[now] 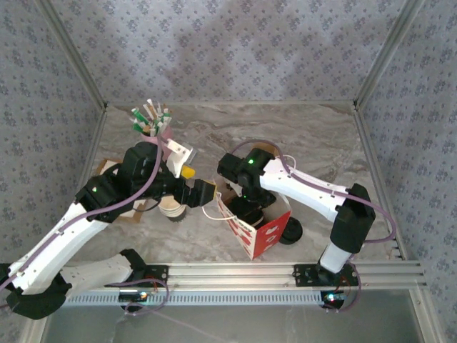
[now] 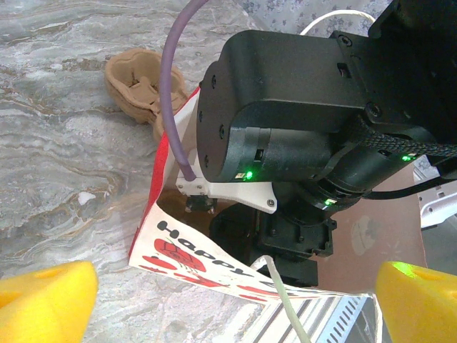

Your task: Pack the takeout coffee

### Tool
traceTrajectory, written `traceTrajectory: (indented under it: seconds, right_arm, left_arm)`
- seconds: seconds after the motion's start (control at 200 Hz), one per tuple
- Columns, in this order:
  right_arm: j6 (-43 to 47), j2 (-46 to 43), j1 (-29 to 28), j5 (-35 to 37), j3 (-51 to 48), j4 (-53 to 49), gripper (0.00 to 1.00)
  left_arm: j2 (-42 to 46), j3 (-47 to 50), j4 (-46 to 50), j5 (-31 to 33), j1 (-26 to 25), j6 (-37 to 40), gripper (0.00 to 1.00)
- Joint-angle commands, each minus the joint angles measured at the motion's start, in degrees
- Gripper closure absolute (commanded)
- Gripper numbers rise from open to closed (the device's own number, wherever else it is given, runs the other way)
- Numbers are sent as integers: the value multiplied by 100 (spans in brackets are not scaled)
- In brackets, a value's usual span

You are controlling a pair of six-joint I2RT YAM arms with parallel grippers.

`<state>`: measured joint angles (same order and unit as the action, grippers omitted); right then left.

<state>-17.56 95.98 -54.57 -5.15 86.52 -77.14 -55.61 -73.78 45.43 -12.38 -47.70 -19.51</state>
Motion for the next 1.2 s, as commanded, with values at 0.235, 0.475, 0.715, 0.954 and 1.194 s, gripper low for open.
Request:
traceTrajectory:
  seconds: [0.235,0.475,0.715,0.954,1.194]
  right_arm:
    - [-111,-218,-63,110,190,-222,10]
    - [-122,-220,-77,112,181,-227,10]
    - [-133,-238,-89,136,207,-232,11]
    - [-164,-294,-104,181,284,-279,11]
    - [-213,-343,-182,237,461,-362,11]
  left_arm:
    - [38,-162,-8,52,-36,95,0]
    - [42,-152,-17,45,-35,96,1]
    - [51,-146,-12,50,-34,96,1]
    - [51,-158,-15,54,-33,83,1]
    - [19,-171,-17,60,-36,96,1]
